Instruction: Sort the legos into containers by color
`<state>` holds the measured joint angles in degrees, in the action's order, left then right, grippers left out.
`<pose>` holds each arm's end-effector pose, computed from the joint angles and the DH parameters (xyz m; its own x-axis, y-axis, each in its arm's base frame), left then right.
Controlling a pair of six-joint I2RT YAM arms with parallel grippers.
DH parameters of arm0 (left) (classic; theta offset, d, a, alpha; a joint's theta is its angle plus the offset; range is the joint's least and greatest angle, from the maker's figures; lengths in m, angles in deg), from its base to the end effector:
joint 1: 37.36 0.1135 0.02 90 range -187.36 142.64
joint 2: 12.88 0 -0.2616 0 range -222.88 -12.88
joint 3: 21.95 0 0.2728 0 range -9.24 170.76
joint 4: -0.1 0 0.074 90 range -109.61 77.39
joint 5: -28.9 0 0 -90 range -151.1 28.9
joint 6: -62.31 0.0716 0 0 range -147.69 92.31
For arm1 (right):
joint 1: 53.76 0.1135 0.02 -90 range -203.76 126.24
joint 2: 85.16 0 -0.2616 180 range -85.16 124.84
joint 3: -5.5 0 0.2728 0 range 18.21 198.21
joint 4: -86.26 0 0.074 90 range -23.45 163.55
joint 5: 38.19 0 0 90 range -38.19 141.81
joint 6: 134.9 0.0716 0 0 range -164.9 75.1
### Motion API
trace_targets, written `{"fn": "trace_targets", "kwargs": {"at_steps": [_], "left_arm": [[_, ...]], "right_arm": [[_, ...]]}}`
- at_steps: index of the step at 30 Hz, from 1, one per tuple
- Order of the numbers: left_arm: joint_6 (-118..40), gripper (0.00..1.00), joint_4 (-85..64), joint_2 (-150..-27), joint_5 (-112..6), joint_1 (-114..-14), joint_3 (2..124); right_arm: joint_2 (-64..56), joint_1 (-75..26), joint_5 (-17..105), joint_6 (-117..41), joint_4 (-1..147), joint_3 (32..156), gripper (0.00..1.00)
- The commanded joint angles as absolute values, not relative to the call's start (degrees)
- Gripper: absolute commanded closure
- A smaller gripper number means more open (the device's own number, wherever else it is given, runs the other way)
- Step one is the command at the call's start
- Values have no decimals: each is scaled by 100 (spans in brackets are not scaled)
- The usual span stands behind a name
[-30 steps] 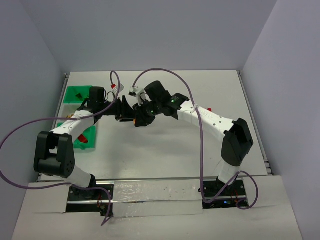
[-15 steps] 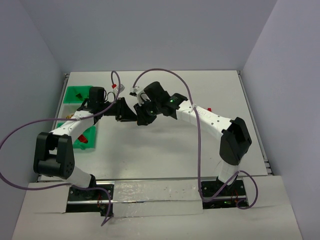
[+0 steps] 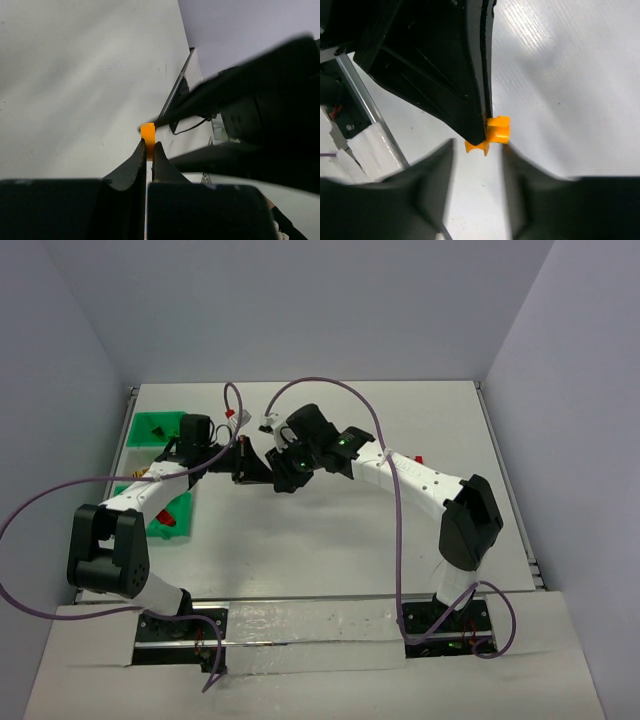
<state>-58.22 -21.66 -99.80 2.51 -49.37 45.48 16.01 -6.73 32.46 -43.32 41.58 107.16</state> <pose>0.3218 -0.1340 0.2139 -0.9371 -0.0315 -0.3476 0.3195 0.3235 -0.8907 0.2859 0.3418 0.2738 -0.4984 -0.4969 -0.7104 -0.8389 0.4832 0.2506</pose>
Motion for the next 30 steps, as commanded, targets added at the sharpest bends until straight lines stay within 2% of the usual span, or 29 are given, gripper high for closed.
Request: {"fn": "trace_targets", "kwargs": {"at_steps": [1, 2, 6, 8, 11, 13, 16, 21, 30], "left_arm": [[-5329, 100, -2653, -9815, 248, -4907, 4849], [-5194, 100, -2736, -9790, 206, -4796, 4866], [-4694, 100, -3306, -9706, -12, -4386, 4942], [-4078, 100, -3988, -9679, -326, -3951, 5133], [-3265, 100, -4722, -9617, -883, -3351, 5480], [-2721, 100, -5019, -9555, -1930, -2873, 5727], [-1887, 100, -5347, -9528, -3160, -2657, 6217], [-1492, 100, -5197, -9601, -4696, -2194, 6576], [-1418, 100, -4869, -10285, -5300, -1872, 6637]], "right_arm": [[1557, -647, 3414, -4368, 4349, 11006, 35], [1510, -647, 3430, -4367, 4341, 10959, 27], [1395, -676, 3522, -4371, 4309, 10898, 12], [1263, -728, 3487, -4383, 4237, 10869, 0], [1148, -861, 3279, -4429, 4166, 10824, 0], [1058, -1117, 3077, -4558, 4124, 10660, 0], [912, -1420, 2879, -4709, 4099, 10415, 0], [802, -2127, 2915, -4664, 4040, 10206, 0], [739, -2871, 3350, -4510, 4018, 10064, 0]]}}
